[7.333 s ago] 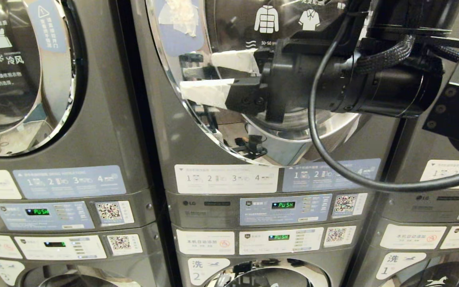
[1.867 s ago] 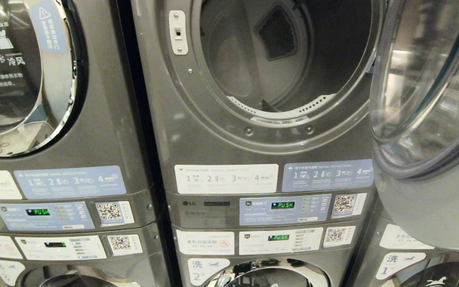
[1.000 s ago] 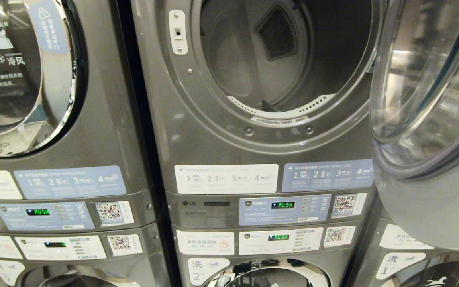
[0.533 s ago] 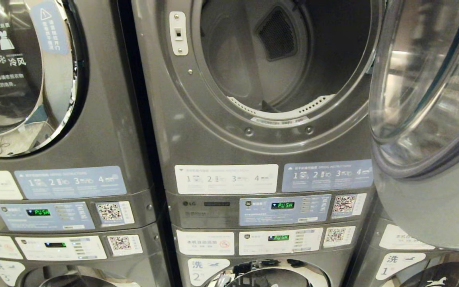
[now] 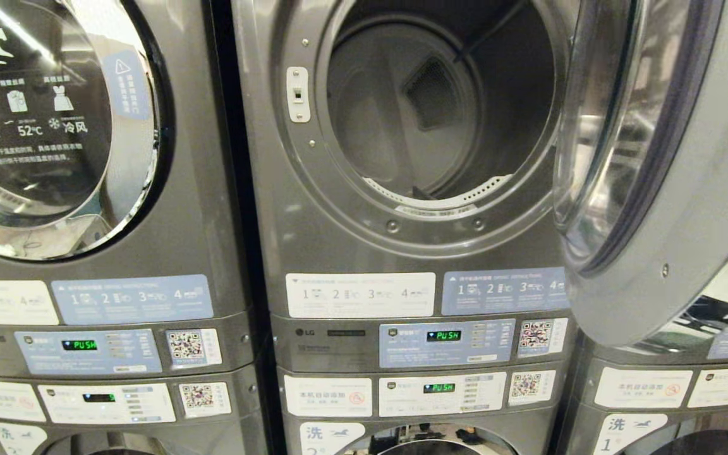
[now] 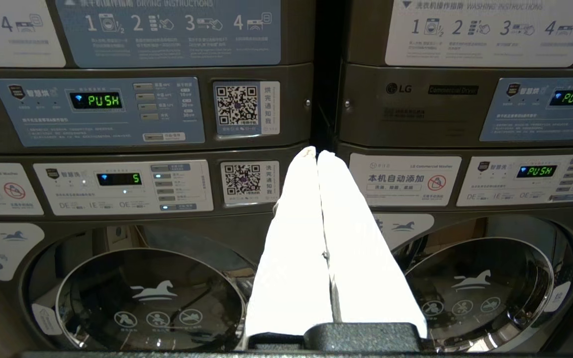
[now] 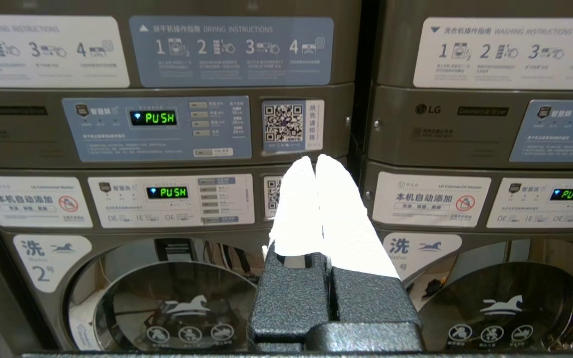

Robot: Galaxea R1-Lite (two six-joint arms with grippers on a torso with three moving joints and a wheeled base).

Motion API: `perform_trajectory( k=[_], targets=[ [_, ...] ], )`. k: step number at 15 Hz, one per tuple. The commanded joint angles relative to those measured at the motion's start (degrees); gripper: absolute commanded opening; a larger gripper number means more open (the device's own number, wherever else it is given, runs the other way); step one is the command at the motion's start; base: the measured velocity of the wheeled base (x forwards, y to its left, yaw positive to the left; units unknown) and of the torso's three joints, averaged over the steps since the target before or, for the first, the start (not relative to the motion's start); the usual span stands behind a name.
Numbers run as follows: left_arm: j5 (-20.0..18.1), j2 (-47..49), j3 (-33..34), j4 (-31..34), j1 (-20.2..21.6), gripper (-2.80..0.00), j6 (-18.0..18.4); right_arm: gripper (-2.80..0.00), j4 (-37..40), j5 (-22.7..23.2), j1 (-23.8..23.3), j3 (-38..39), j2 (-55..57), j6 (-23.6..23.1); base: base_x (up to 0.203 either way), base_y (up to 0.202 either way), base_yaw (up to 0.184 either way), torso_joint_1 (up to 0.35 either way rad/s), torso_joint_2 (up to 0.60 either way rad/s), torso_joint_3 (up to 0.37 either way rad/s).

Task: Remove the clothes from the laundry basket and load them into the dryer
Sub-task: Open the dryer

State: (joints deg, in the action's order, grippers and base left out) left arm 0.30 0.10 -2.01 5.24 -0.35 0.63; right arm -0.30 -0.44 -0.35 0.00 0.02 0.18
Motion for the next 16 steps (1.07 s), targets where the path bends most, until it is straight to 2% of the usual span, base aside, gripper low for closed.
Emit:
perform_trajectory(
  k=[1, 8, 13, 15, 16],
  targets=[
    [0.0, 0.0, 0.0, 0.0, 0.0, -2.80, 0.0, -2.80, -0.1, 0.0, 0.0, 0.0, 0.0, 0.0, 0.000, 0.000, 0.000, 0.002, 0.00, 0.207],
    [0.0, 0.0, 0.0, 0.0, 0.0, -2.80, 0.2, -2.80, -0.1, 0.0, 0.0, 0.0, 0.0, 0.0, 0.000, 0.000, 0.000, 0.002, 0.00, 0.197],
    [-0.2, 0.0, -0.1, 0.3, 0.0, -2.80, 0.5, -2.80, -0.1, 0.0, 0.0, 0.0, 0.0, 0.0, 0.000, 0.000, 0.000, 0.002, 0.00, 0.037],
    [-2.3, 0.1, -2.2, -0.8, 0.0, -2.80, 1.9, -2.80, -0.1, 0.0, 0.0, 0.0, 0.0, -0.1, 0.000, 0.000, 0.000, 0.000, 0.00, 0.000],
    [-6.1, 0.6, -6.2, -1.4, 0.0, -2.80, 2.1, -2.80, -0.1, 0.0, 0.0, 0.0, 0.0, 0.0, 0.000, 0.000, 0.000, 0.000, 0.00, 0.000]
  ],
)
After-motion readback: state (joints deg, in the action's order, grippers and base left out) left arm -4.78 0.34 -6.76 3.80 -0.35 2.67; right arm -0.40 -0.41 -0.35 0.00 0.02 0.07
